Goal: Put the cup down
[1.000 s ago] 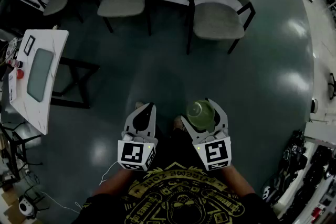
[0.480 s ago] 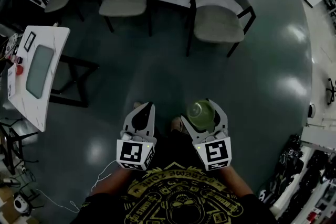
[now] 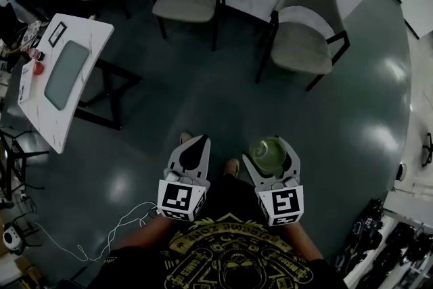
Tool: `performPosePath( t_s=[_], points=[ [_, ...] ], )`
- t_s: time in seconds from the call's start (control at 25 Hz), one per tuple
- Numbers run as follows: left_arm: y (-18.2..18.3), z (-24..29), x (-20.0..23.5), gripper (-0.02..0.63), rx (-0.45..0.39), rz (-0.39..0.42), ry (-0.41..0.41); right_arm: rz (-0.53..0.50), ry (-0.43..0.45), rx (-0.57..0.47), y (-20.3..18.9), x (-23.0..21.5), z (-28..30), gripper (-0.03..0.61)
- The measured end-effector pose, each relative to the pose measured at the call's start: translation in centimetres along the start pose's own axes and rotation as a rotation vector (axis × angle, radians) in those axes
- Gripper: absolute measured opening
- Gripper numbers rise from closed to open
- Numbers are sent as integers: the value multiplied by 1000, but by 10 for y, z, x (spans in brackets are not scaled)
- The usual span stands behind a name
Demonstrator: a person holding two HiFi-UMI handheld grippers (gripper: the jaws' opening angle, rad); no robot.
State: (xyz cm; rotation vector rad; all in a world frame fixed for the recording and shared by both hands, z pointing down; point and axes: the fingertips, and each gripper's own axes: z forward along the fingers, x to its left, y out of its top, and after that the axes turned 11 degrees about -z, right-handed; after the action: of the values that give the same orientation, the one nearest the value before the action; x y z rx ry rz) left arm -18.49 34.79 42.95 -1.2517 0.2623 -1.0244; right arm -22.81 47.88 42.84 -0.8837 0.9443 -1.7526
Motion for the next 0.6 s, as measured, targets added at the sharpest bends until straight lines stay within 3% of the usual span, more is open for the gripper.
performPosePath(
  t_s=[0.6],
  points=[
    [29,1,51,11,-45,-51,74,-52,85,-13,33,17,51,371]
  ],
)
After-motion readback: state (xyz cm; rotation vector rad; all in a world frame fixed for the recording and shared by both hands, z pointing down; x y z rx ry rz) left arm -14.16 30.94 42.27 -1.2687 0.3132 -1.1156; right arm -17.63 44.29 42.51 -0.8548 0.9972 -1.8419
